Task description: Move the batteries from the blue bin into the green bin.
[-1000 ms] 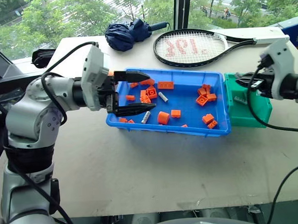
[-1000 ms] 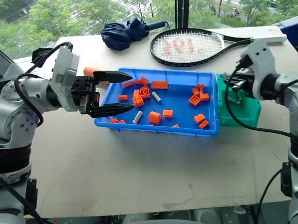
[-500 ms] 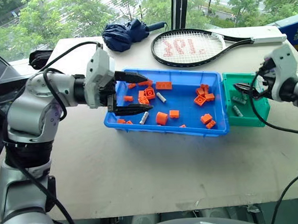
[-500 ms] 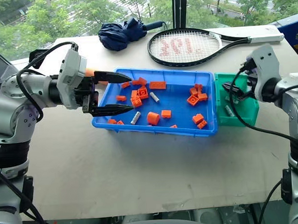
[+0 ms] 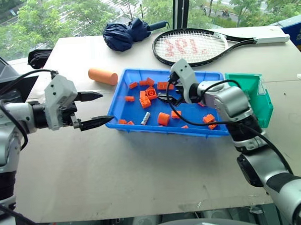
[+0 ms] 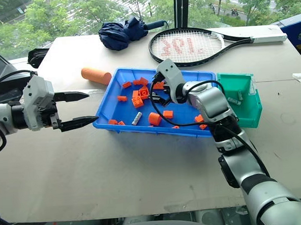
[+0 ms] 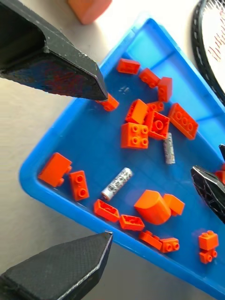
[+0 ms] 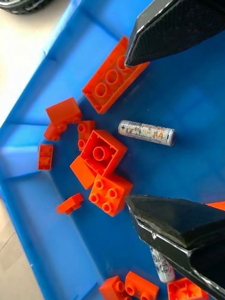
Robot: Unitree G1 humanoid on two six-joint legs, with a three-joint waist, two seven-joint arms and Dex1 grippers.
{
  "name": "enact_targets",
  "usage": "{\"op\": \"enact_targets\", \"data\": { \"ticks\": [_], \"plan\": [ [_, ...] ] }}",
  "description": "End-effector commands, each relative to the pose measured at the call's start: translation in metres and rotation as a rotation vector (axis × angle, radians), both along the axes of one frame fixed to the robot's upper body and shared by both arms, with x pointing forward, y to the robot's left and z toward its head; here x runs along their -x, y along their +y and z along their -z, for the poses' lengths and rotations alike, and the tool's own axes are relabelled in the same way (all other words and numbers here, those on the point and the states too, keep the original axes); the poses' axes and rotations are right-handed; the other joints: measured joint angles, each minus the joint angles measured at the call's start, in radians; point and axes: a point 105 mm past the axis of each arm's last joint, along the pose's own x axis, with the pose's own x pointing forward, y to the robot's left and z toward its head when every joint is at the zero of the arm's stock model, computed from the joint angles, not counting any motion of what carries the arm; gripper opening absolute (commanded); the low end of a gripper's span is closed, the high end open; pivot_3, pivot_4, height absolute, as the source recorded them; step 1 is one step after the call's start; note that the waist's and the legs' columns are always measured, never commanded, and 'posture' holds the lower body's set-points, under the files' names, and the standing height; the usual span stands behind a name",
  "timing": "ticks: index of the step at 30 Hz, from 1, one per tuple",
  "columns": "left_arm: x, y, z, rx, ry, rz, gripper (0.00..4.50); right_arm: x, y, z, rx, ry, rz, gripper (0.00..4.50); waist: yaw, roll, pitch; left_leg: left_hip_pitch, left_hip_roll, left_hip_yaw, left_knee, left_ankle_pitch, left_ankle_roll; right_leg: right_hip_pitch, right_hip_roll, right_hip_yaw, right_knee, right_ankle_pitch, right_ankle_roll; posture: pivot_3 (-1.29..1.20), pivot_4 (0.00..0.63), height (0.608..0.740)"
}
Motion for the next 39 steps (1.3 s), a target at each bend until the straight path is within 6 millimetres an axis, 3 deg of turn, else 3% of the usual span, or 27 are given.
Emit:
{"op": "enact_targets", "data": {
  "ticks": [1,8,12,15,18,24,27,29,34,39],
  "plan": [
    [0.004,0.000,-0.019,-0.017,-0.081,-0.006,4.50,-0.006,0.013,0.004,0.037,-0.044,-0.011,4.36,-0.004,0.000,0.000,0.000,0.000,0.000,0.000,0.000,0.000,0.000,0.000,0.000,0.000,0.000,0.000,0.00,0.150,0.740],
    [0.004,0.000,-0.020,-0.013,-0.087,-0.012,4.50,-0.012,0.024,0.031,0.083,-0.034,-0.010,4.36,-0.008,0.000,0.000,0.001,0.000,0.000,-0.001,0.000,0.000,0.000,0.001,0.001,0.000,0.000,0.000,0.00,0.150,0.740],
    [0.003,-0.002,-0.020,-0.014,-0.080,-0.001,4.50,-0.017,0.022,0.032,0.114,-0.081,-0.010,2.73,-0.009,0.000,0.000,0.001,0.000,0.000,-0.001,0.000,-0.001,0.000,0.001,0.001,0.001,0.000,0.000,0.00,0.150,0.740],
    [0.001,-0.003,-0.021,-0.015,-0.084,0.010,4.50,-0.019,0.019,0.029,0.109,-0.085,-0.004,1.08,-0.008,0.000,0.000,0.001,0.000,0.000,-0.001,0.000,-0.001,0.000,0.001,0.001,0.001,0.000,0.000,0.00,0.150,0.740],
    [-0.001,-0.007,-0.022,-0.002,-0.088,0.033,4.50,-0.020,0.010,0.021,0.120,-0.118,0.010,0.06,-0.008,0.000,0.000,0.001,0.000,0.000,-0.001,0.000,-0.001,0.000,0.001,0.001,0.000,0.000,0.000,0.00,0.150,0.740],
    [-0.001,-0.034,-0.029,0.048,-0.104,0.131,4.50,-0.003,-0.021,-0.026,0.069,-0.205,0.056,0.06,-0.003,0.000,0.000,0.000,0.000,0.000,-0.001,0.000,-0.001,0.000,0.001,0.001,0.000,0.000,0.000,0.00,0.150,0.740],
    [0.000,-0.055,-0.037,0.095,-0.117,0.199,4.50,0.020,-0.050,-0.051,0.026,-0.253,0.103,0.06,0.000,0.000,0.000,0.000,0.000,-0.001,-0.001,0.000,0.000,0.000,0.001,0.000,0.000,0.000,0.000,0.00,0.150,0.740],
    [0.003,-0.070,-0.042,0.123,-0.112,0.259,4.50,0.033,-0.081,-0.062,0.025,-0.285,0.180,0.06,0.001,0.000,0.000,0.000,0.000,-0.001,-0.001,-0.001,0.002,0.000,0.000,0.001,0.000,0.000,0.000,0.00,0.150,0.740],
    [0.012,-0.100,-0.044,0.162,-0.072,0.389,4.50,0.050,-0.155,-0.069,0.101,-0.322,0.427,0.06,0.004,0.000,0.000,0.000,0.000,-0.001,0.000,-0.002,0.004,0.001,0.000,0.001,0.000,0.000,0.000,0.00,0.150,0.740],
    [0.015,-0.119,-0.043,0.163,-0.061,0.460,4.50,0.065,-0.207,-0.054,0.159,-0.270,0.578,0.06,0.002,0.000,0.000,0.001,0.000,0.000,0.000,-0.002,0.004,0.002,0.001,0.001,0.000,0.000,0.000,0.00,0.150,0.740]
  ]
}}
